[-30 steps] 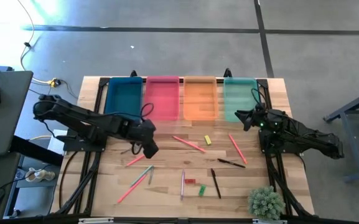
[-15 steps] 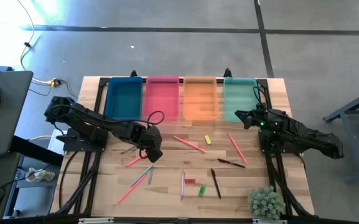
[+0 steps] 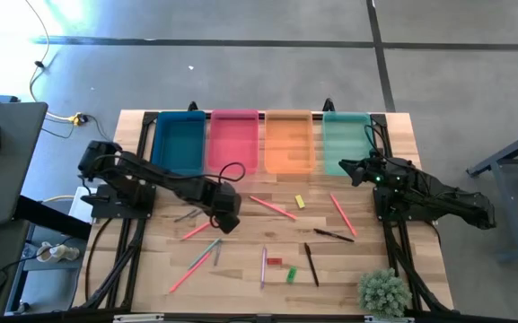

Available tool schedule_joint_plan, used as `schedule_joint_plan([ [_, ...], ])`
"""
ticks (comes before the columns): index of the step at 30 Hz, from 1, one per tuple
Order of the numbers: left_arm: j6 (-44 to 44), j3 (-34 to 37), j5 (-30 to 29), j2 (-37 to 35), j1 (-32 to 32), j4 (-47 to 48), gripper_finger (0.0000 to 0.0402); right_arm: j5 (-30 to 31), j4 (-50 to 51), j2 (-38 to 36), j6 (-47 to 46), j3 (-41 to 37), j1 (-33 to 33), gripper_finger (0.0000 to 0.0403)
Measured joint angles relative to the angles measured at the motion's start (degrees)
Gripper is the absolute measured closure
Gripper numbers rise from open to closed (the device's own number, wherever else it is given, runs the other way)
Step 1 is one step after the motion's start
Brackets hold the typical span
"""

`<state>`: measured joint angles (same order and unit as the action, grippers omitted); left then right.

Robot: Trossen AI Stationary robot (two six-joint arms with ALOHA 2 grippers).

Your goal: Sort crayons/erasers/pens/pencils in bins

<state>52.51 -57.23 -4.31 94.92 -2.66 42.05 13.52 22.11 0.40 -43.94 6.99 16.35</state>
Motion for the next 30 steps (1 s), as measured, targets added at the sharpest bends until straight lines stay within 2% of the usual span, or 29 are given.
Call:
schedule_joint_plan([
  [11,-0.13,0.04,-0.70,3.22,0.07,-1.71,0.0285,0.00,0.79,0.00,0.01,0.01,-0.01,0.0284],
  [16,-0.13,0.04,-2.89,3.19,0.07,-2.83,0.0285,0.00,0.79,0.00,0.05,0.01,-0.01,0.0284],
  [30,-0.13,0.04,-2.56,4.60,0.14,-2.50,0.0285,0.00,0.79,0.00,0.26,0.01,0.00,0.0284],
])
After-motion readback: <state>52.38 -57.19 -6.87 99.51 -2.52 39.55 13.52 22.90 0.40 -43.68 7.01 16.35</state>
